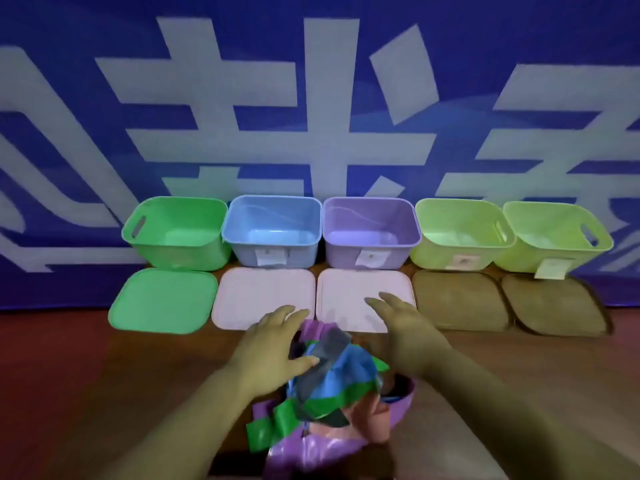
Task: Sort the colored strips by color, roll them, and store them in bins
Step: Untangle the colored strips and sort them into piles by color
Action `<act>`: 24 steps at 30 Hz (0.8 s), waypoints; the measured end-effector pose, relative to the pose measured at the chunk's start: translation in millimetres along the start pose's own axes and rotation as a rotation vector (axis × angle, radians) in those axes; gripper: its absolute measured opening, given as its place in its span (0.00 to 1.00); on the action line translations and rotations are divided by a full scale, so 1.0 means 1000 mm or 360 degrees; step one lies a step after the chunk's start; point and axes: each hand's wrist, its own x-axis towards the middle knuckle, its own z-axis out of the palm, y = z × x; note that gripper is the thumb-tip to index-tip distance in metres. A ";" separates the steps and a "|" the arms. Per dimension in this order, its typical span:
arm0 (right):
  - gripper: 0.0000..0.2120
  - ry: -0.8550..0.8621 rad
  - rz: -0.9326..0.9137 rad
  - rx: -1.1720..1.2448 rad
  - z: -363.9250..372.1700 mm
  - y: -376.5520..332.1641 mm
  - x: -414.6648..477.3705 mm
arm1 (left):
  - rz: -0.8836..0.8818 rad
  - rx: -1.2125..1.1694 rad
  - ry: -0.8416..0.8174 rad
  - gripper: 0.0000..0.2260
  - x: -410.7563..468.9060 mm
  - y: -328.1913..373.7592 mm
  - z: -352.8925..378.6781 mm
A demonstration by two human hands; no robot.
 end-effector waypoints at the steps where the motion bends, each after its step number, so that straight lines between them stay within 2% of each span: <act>1: 0.41 -0.0039 0.0013 0.0051 0.009 0.002 -0.001 | -0.0015 -0.0034 -0.0038 0.39 -0.002 0.001 0.007; 5: 0.38 -0.0207 0.0022 0.0081 0.042 0.005 -0.006 | -0.0105 -0.0205 -0.0033 0.36 -0.013 -0.001 0.043; 14: 0.32 -0.0289 -0.0179 0.0091 0.059 -0.023 0.003 | -0.0386 -0.0442 0.0240 0.14 -0.028 0.006 0.070; 18: 0.25 -0.0138 -0.0286 0.0025 0.072 -0.029 0.000 | -0.0612 -0.0534 0.0092 0.20 -0.037 0.011 0.079; 21: 0.15 0.0091 -0.0266 0.0057 0.086 -0.032 -0.016 | -0.0607 -0.0712 0.0026 0.22 -0.042 0.008 0.091; 24: 0.11 0.0031 -0.0292 0.0113 0.109 -0.030 -0.035 | -0.0540 -0.0801 0.0006 0.25 -0.047 0.002 0.096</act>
